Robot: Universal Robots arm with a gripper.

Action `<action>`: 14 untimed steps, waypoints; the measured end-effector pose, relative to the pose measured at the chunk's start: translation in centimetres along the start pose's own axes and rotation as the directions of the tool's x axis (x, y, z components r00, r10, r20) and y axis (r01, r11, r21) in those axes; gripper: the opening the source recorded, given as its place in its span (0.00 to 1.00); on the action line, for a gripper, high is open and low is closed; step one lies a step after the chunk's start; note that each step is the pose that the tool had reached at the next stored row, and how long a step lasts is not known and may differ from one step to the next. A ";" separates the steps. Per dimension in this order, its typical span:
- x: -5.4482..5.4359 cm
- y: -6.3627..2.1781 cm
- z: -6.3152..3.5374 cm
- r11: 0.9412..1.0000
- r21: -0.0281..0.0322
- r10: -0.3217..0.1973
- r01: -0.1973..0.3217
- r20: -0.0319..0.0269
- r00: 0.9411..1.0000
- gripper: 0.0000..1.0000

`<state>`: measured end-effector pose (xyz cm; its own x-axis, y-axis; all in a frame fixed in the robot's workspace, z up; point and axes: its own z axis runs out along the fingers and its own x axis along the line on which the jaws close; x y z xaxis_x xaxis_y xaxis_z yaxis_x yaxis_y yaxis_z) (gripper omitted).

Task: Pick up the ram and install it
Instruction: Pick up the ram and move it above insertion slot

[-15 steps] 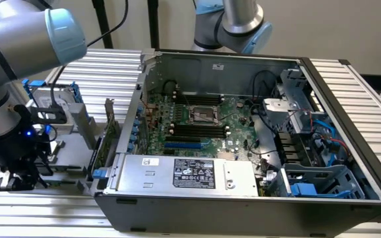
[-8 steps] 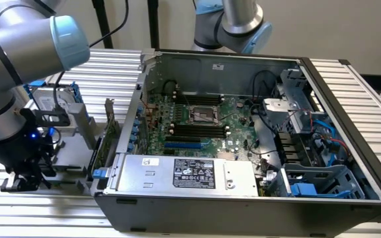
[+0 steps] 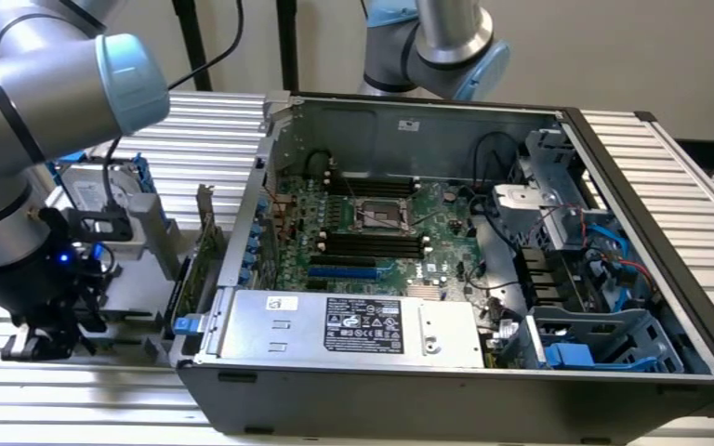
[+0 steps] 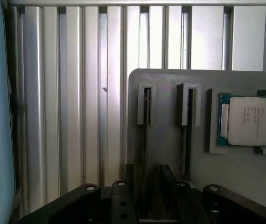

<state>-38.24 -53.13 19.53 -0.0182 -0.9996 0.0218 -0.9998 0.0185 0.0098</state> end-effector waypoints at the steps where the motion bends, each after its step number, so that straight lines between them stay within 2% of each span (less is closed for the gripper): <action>1: 0.0 0.01 0.07 1.000 0.000 0.009 -0.009 0.000 1.000 0.36; 8: 0.0 0.02 0.18 1.000 0.000 0.017 -0.017 -0.001 1.000 0.34; 9: 0.0 0.02 0.18 1.000 0.000 0.017 -0.017 -0.001 1.000 0.27; 11: 0.0 0.02 0.18 1.000 0.000 0.017 -0.017 -0.001 1.000 0.25; 13: 0.0 0.02 0.18 1.000 0.000 0.017 -0.017 -0.001 1.000 0.14; 14: 0.0 0.02 0.18 1.000 0.000 0.017 -0.017 -0.001 1.000 0.14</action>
<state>-38.26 -53.13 19.35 -0.0351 -0.9991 0.0229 -0.9993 0.0354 0.0099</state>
